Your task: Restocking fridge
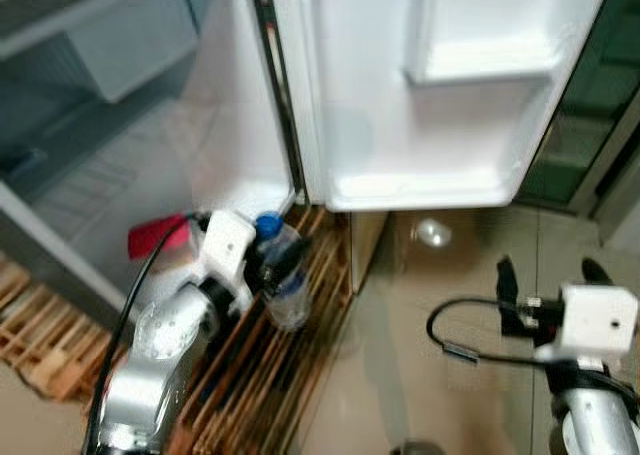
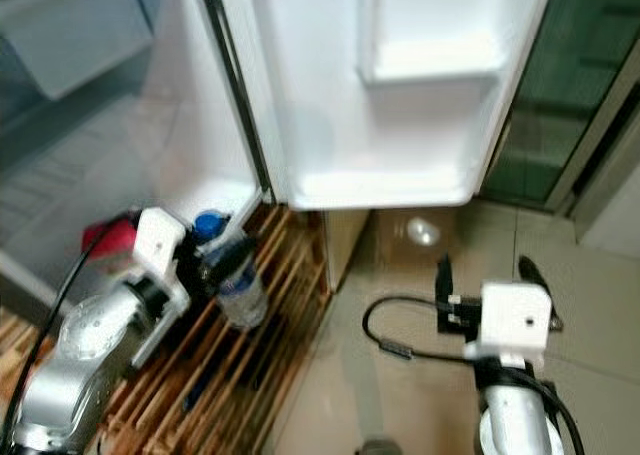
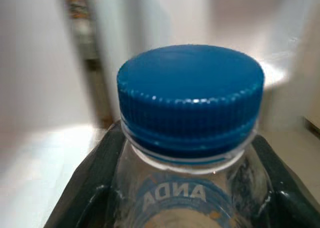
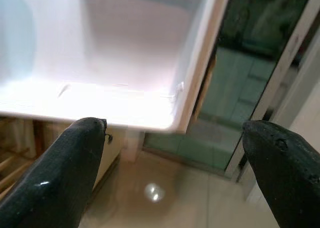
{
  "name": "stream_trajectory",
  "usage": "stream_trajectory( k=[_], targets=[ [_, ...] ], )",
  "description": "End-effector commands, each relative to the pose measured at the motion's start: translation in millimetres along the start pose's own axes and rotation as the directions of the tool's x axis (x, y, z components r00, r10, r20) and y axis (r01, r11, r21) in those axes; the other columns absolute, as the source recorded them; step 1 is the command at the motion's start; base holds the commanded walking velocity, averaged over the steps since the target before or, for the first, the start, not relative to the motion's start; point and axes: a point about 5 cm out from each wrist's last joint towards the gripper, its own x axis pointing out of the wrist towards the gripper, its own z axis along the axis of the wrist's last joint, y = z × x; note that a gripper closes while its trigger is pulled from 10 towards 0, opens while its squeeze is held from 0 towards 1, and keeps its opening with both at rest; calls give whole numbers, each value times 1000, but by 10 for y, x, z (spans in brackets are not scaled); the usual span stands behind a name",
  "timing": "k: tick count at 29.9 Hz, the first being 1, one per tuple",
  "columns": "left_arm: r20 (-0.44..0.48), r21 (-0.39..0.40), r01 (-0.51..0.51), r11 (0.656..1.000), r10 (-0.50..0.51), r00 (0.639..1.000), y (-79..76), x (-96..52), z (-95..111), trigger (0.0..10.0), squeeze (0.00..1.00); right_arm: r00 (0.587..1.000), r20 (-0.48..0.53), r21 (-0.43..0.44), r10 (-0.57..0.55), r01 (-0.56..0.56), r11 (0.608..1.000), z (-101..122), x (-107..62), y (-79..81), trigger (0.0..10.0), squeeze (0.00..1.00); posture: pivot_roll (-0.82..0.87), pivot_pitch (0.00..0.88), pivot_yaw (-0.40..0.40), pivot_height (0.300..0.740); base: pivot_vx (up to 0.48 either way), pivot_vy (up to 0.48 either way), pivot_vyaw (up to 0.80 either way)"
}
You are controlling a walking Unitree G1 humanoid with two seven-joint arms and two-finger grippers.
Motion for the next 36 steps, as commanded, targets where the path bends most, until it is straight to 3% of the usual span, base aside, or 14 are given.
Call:
stream_trajectory(
  k=[1,5,6,9,15,20,24,28,30,36],
  targets=[
    [94,75,-143,987,135,986,144,-55,221,10000,0,999,30,2,12,-12,1000,24,77,-23,10000,0,-139,0,80,740,0,0,0],
    [107,58,-223,973,216,971,200,-23,301,10000,0,998,47,2,34,-34,999,16,234,-7,10000,0,-135,0,76,740,0,0,0],
    [99,11,-217,976,215,972,186,97,308,10000,0,997,58,1,45,-45,999,20,351,19,10000,0,-151,0,69,740,0,0,0],
    [101,-6,-178,984,177,979,89,257,308,10000,0,998,51,33,32,-34,999,26,440,11,10000,0,-168,0,55,740,0,-160,256],
    [123,-52,-126,991,132,984,-103,449,331,10000,0,998,32,12,45,-46,999,17,430,-17,10000,0,-205,0,37,740,0,-469,726],
    [80,-70,-105,992,111,991,-126,479,265,10000,0,998,5,1,63,-63,998,-43,404,-6,10000,0,-225,0,63,740,108,-424,627],
    [11,-99,-165,981,167,986,-51,477,164,10000,0,998,-6,31,65,-65,997,-93,430,65,10000,0,-188,0,63,740,0,0,0],
    [37,-65,-169,983,172,984,-13,480,221,10000,0,996,-2,48,91,-91,995,-103,494,157,10000,0,-166,0,59,740,0,0,0],
    [80,-52,-123,991,127,989,-17,490,299,10000,0,995,19,51,98,-98,994,-72,555,186,10000,0,-158,0,53,740,0,0,0],
    [105,-69,-58,996,65,992,-31,600,376,10000,0,997,47,32,60,-61,998,0,653,146,10000,0,-194,0,75,740,0,0,-514]
  ],
)
